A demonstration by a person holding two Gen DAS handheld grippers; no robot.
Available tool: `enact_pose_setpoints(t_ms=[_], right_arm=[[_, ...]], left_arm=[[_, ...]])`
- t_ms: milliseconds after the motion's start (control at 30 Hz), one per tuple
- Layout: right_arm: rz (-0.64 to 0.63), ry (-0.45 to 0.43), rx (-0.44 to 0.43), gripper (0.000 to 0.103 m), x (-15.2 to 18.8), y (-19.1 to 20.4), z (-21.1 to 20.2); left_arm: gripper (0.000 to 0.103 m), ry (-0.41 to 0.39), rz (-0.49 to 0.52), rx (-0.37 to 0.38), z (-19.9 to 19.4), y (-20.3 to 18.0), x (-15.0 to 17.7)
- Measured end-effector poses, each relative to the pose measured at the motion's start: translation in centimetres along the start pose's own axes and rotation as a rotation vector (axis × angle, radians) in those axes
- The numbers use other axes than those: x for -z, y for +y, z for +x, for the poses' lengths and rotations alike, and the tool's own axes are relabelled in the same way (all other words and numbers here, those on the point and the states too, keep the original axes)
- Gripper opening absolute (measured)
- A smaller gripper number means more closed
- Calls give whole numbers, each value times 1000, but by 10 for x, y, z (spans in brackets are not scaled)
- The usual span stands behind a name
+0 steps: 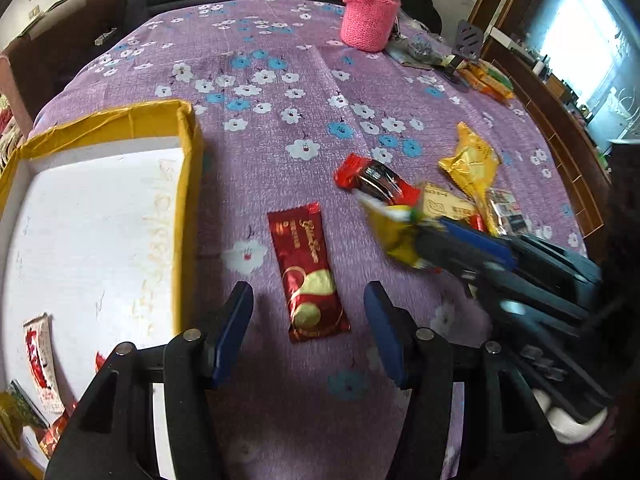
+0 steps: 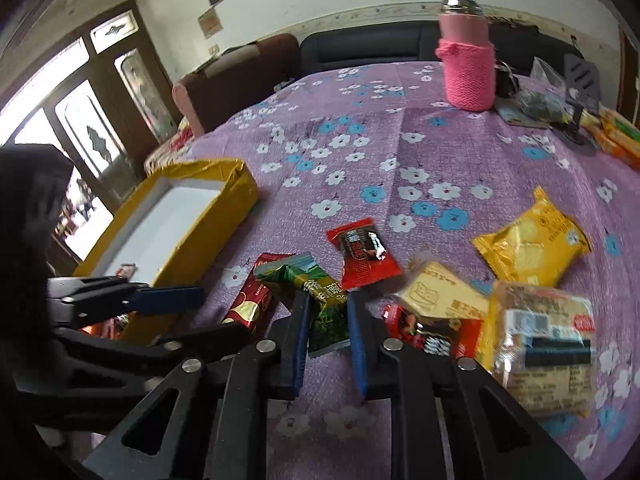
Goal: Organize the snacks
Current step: 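Grasp the red chocolate bar on the cloth with the left gripper, then carry the red chocolate bar over the tray and open the left gripper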
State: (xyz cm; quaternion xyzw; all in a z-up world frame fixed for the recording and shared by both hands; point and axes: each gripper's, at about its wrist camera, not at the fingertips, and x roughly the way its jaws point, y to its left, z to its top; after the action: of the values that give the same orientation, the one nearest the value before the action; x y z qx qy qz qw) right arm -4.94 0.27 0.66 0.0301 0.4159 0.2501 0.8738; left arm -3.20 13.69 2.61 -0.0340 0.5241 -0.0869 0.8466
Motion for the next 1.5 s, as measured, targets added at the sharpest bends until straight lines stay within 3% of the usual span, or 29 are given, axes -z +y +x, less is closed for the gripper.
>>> enact_pose_setpoints(t_ms=[267, 333, 367, 400, 433, 533, 733, 900, 1000, 1167, 1267, 1433, 1500], right_arm=[[110, -48, -80, 16, 0, -25, -30], [125, -54, -95, 16, -1, -28, -34], [131, -59, -100, 16, -1, -29, -36], [139, -64, -107, 16, -2, -30, -37], [145, -67, -111, 16, -2, -32, -38], [162, -68, -122, 16, -2, -35, -38], [173, -77, -136, 16, -1, -36, -40], [166, -85, -163, 16, 0, -32, -40], [144, -77, -185, 16, 2, -15, -41], [58, -47, -245, 15, 1, 45, -43], [-10, -12, -269, 15, -4, 88, -35], [-100, 61, -259, 16, 0, 148, -2], [-120, 88, -248, 7, 2, 164, 12]], left_arm=[[57, 16, 106, -156, 25, -24, -9], [57, 6, 121, -154, 25, -24, -9], [56, 3, 133, -151, 24, -23, -8], [43, -3, 146, -151, 23, -24, -7], [23, -7, 166, -129, 21, -26, -4], [23, -6, 213, -103, 18, -34, 5], [23, -40, 98, -1, 0, -20, 9], [23, -133, 53, 30, -51, 3, 21], [23, -196, 41, -24, -78, 23, 27], [23, -279, -11, -123, -112, 72, 37], [23, -290, -60, -190, -113, 106, 44], [24, -268, -145, -219, -98, 148, 57], [24, -262, -174, -216, -93, 161, 60]])
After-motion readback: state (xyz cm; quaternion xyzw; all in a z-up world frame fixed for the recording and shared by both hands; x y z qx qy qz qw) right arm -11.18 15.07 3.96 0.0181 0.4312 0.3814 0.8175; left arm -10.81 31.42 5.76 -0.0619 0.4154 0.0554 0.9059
